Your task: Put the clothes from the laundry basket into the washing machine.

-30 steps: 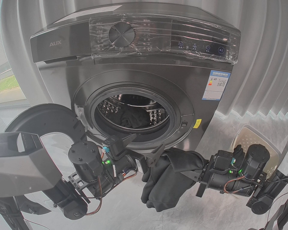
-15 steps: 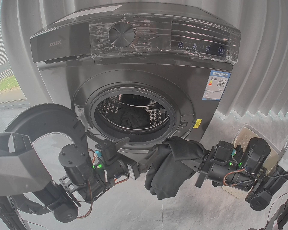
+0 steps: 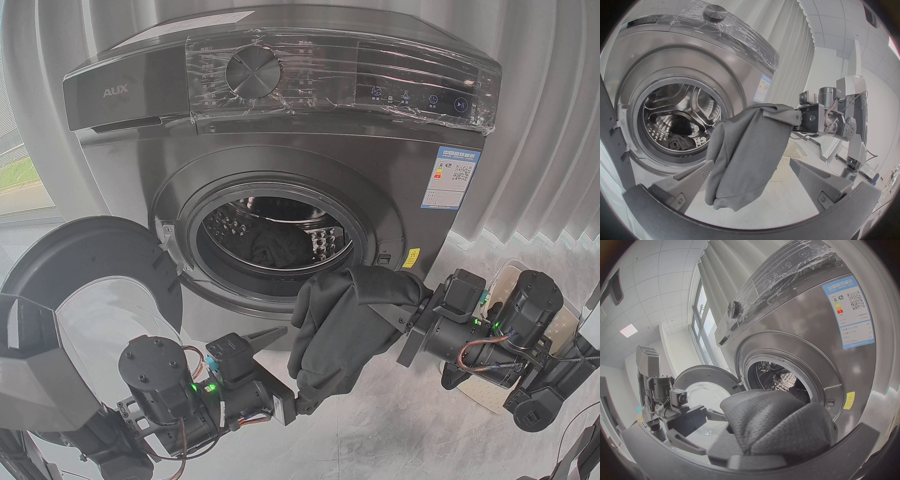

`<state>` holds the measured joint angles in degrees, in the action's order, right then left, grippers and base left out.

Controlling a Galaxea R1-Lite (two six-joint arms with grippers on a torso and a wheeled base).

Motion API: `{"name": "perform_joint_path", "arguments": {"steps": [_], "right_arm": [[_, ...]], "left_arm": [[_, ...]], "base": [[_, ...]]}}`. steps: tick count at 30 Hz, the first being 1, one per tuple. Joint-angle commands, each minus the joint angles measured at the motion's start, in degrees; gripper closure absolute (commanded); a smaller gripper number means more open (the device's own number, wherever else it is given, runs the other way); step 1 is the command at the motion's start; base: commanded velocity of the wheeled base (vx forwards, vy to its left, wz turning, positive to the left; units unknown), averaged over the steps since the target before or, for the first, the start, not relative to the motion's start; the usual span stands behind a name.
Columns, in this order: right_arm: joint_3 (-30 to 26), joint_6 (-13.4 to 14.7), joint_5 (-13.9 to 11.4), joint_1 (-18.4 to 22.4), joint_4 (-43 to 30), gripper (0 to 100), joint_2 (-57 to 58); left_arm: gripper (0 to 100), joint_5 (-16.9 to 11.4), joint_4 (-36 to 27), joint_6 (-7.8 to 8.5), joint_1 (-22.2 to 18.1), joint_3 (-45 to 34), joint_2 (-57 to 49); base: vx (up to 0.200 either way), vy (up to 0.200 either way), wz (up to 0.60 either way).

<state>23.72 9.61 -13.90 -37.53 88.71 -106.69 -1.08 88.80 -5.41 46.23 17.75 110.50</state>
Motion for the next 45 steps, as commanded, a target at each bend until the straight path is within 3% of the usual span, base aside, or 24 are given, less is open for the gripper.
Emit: {"name": "perform_joint_path", "arguments": {"steps": [1, 6, 11, 21, 35, 36, 45], "right_arm": [[0.71, 1.03, 0.01, -0.17, -0.03, 100, -0.18], [1.06, 1.64, 0.01, -0.61, -0.03, 100, -0.18], [1.77, 2.35, 2.65, -1.14, -0.03, 100, -0.71], [1.68, 2.70, 2.74, -1.84, -0.03, 100, -0.80], [1.77, 2.70, 2.74, -1.84, 0.06, 100, -1.24], [1.77, 2.70, 2.74, -1.84, 0.06, 100, -1.24], [2.03, 2.96, 3.88, -1.75, -0.03, 100, -1.33]], "left_arm": [[0, -0.23, 0.06, 0.05, 1.15, 2.11, 2.62], [0, -0.23, 0.06, 0.49, 1.15, 4.66, 6.14], [0, -0.23, 0.06, 0.14, 0.71, 10.29, 10.44], [0, -0.06, 0.06, 0.40, 0.00, 17.76, 14.92], [0, -1.20, 0.15, 1.02, -0.08, 22.33, 17.39], [100, -1.20, 0.24, 0.93, -0.08, 22.59, 17.47], [100, -1.02, 0.24, 0.93, -0.08, 23.03, 16.51]], "base": [[0.000, 0.000, 0.00], [0.000, 0.000, 0.00], [0.000, 0.000, 0.00], [0.000, 0.000, 0.00], [0.000, 0.000, 0.00], [0.000, 0.000, 0.00], [0.000, 0.000, 0.00]]}}
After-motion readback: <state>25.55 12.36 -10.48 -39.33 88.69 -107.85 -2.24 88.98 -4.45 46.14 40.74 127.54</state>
